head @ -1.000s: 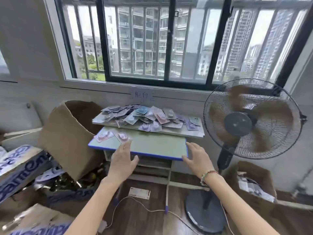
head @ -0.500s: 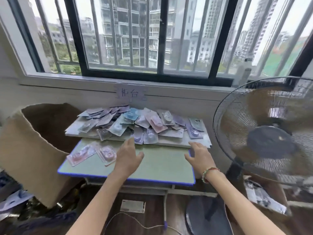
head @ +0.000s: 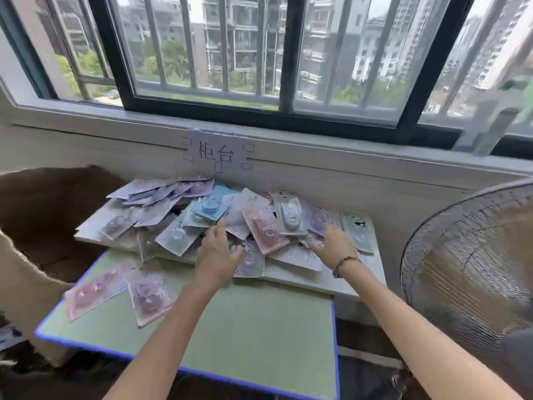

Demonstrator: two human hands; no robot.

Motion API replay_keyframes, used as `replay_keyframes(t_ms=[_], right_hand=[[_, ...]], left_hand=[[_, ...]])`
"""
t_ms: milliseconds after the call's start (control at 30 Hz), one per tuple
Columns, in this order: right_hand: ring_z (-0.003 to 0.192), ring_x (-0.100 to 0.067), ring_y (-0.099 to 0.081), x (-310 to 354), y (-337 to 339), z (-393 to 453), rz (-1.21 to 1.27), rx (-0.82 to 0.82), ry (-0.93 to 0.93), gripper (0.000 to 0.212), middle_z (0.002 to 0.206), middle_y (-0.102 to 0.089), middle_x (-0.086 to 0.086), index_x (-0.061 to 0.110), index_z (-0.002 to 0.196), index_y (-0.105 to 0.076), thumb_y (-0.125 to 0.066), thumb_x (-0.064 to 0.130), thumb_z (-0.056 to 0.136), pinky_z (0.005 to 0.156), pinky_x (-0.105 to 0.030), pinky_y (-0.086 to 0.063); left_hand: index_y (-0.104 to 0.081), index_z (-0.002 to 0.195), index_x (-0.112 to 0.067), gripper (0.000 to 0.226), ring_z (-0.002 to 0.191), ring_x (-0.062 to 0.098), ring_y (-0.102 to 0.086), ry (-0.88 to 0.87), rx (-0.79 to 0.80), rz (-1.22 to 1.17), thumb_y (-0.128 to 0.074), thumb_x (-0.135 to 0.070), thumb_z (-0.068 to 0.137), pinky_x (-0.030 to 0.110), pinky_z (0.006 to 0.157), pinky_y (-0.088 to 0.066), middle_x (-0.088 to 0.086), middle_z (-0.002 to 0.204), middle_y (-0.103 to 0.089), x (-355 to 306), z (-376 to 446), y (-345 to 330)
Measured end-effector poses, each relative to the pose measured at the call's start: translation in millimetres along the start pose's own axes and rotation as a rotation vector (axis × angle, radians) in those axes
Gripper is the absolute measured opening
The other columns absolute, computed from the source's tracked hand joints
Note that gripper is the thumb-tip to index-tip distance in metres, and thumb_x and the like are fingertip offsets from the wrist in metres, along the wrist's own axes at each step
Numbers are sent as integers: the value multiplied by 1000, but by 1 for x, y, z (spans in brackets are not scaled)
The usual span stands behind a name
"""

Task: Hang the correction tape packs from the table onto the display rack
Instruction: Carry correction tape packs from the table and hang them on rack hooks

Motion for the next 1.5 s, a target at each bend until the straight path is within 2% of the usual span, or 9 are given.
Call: replay_keyframes(t_ms=[333,500,600,833,967,1100,1167,1267,1500], right_hand=[[133,-36,-33,22,-53,119,-7,104,-119,83,144,-35,-21,6,144,-24,-60,53,86,103,-42,-35],[135,-39,-31,29,-88,149,-12,189,-141,109,146,-33,-25,11,150,-9,-65,65,74,106,-48,-37],[141,-39,-21,26,-97,155,-64,224,-171,110,152,-22,-25,11,151,-4,-64,65,76,110,-46,-31],[124,-37,-44,23,-99,167,47,188,-190,100,134,-45,-24,7,143,-21,-74,54,73,93,-43,-46],[126,-39,-41,11,-82,169,217,115,-252,98,139,-36,-23,9,145,-21,-76,45,73,98,-47,-45],[125,-36,-41,-9,-65,163,223,30,-261,92,137,-39,-19,9,140,-28,-77,44,71,98,-46,-43],[121,-35,-46,-15,-61,158,236,4,-255,92,133,-44,-19,9,136,-31,-78,48,68,96,-46,-45],[127,-36,-41,-19,-61,151,243,15,-247,101,138,-37,-18,9,143,-23,-77,51,69,103,-48,-40],[129,-38,-37,-19,-62,138,220,16,-247,100,144,-31,-16,12,145,-20,-76,50,71,105,-50,-37]], left_hand=[[-19,151,-4,73,137,30,-32,114,65,-4,-58,-24,92,38,112,-28,17,150,-30,27,70,-28],[-15,153,-8,76,141,28,-27,147,106,-12,-58,-26,92,40,115,-26,16,153,-26,37,89,-44],[-16,152,-8,75,141,27,-27,140,123,-15,-58,-25,92,40,114,-27,15,153,-27,38,96,-53],[-19,151,-7,74,141,28,-28,122,220,-3,-58,-33,93,38,113,-26,14,154,-29,25,106,-87],[-28,146,-10,74,132,32,-38,150,223,-45,-63,-43,88,43,107,-34,17,143,-41,9,112,-110],[-3,154,-17,105,138,40,-28,258,144,-87,-67,-56,80,53,110,-30,20,156,-15,-5,116,-126],[2,154,-15,110,142,41,-19,344,138,-58,-65,-60,80,56,113,-24,21,157,-7,-7,112,-136],[1,154,-15,107,144,41,-12,429,90,-49,-65,-57,82,57,114,-21,18,159,-2,-9,109,-141],[-3,153,-12,104,132,39,-32,468,27,-26,-71,-45,81,46,105,-36,27,152,-9,-10,113,-136]])
Point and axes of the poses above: each hand's wrist, its own z-axis towards the middle knuckle, its own y-axis out of the back of the hand, x = y × z, the point moved 10 cm from there along z, towards the middle knuckle
